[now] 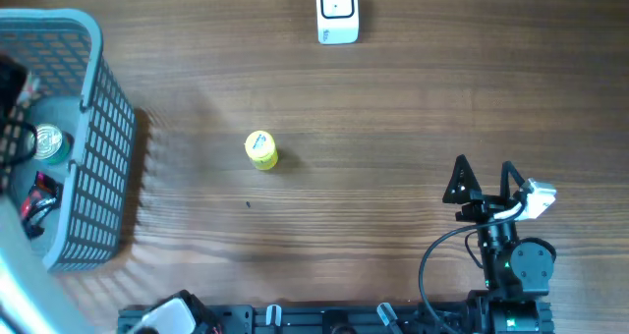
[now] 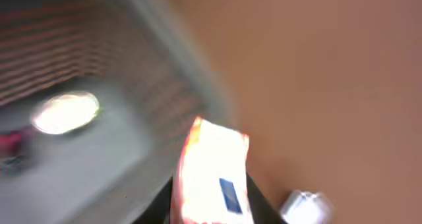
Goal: Scan the item barcode
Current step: 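Reach the left gripper into the basket and grasp the red-white box, then carry the red-white box toward the scanner and set it on the table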
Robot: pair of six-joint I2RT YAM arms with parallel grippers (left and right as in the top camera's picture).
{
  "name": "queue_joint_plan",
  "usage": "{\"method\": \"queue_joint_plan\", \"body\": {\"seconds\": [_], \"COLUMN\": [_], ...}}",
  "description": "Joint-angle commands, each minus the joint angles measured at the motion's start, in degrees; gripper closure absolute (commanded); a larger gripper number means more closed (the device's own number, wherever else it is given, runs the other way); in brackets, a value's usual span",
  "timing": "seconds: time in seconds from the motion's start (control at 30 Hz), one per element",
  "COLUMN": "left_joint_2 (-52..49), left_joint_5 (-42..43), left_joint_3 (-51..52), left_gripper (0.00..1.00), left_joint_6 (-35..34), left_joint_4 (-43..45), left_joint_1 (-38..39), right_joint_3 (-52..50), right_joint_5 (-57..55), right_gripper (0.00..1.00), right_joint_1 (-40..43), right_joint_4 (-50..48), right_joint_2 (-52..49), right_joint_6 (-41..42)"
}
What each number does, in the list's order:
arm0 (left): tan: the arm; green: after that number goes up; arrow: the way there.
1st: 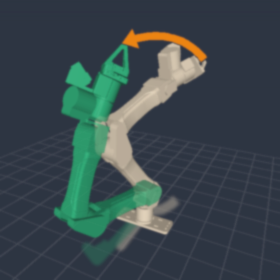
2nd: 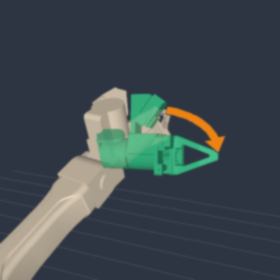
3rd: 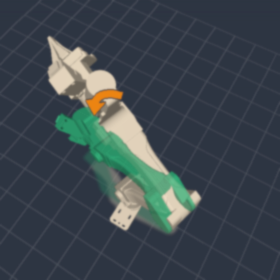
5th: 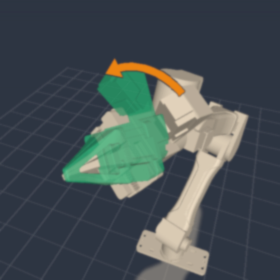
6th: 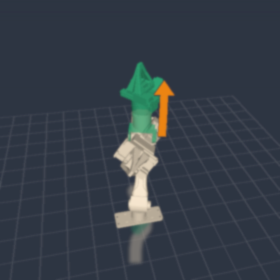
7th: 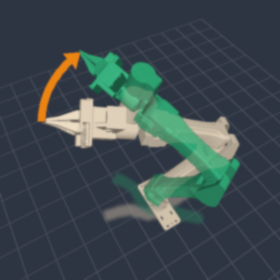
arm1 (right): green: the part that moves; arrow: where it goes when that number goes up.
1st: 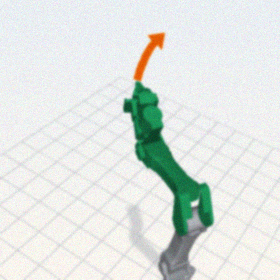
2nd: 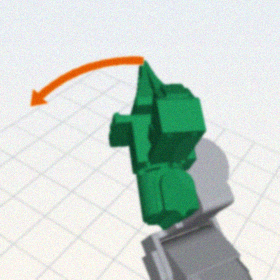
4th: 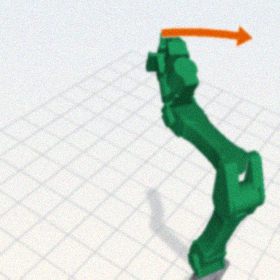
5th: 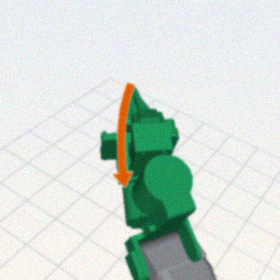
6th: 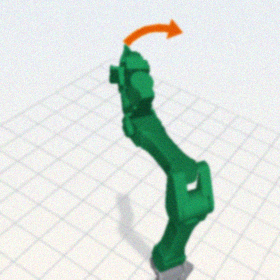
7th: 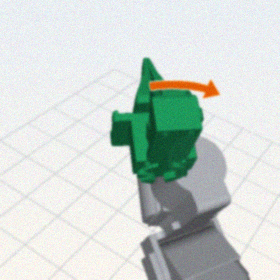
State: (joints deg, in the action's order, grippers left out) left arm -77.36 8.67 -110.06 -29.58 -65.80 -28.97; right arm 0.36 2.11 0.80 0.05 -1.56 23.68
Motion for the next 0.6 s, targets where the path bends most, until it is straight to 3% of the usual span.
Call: {"method": "queue_joint_plan", "body": {"seconds": [0.0, 0.1, 0.2, 0.23, 0.33, 0.47, 0.57], "left_joint_2": [7.85, 7.02, 1.33, -3.48, -15.23, -34.25, -41.92], "left_joint_5": [25.0, 20.9, 3.17, -6.86, -22.56, -23.52, -25.16], "left_joint_3": [-0.09, 0.07, 1.25, 2.51, 3.67, 3.74, 4.0], "left_gripper": [0.79, 0.8, 0.76, 0.74, 0.78, 0.8, 0.79], "left_joint_6": [-8.94, -9.64, -4.55, -1.25, -0.42, -0.83, -0.81], "left_joint_4": [8.46, 11.21, 10.64, 10.56, 9.35, 9.33, 6.25], "left_joint_1": [7.26, 24.65, 42.47, 50.75, 59.89, 64.41, 64.72], "right_joint_3": [-0.07, -0.07, -0.07, -0.07, -0.07, -0.07, -0.07], "right_joint_5": [0.55, 0.55, 0.55, 0.55, 0.55, 0.55, 0.55], "right_gripper": [0.0, 0.0, 0.0, 0.0, 0.0, 0.0, 0.0], "right_joint_1": [-0.2, -0.2, -0.2, -0.2, -0.2, -0.2, -0.2], "right_joint_4": [-0.11, -0.13, -0.13, -0.13, -0.13, -0.13, -0.13], "right_joint_2": [0.24, 0.22, 0.22, 0.22, 0.22, 0.22, 0.22], "right_joint_6": [-1.05, -1.05, -1.07, -1.05, -1.05, -1.05, -1.05]}}
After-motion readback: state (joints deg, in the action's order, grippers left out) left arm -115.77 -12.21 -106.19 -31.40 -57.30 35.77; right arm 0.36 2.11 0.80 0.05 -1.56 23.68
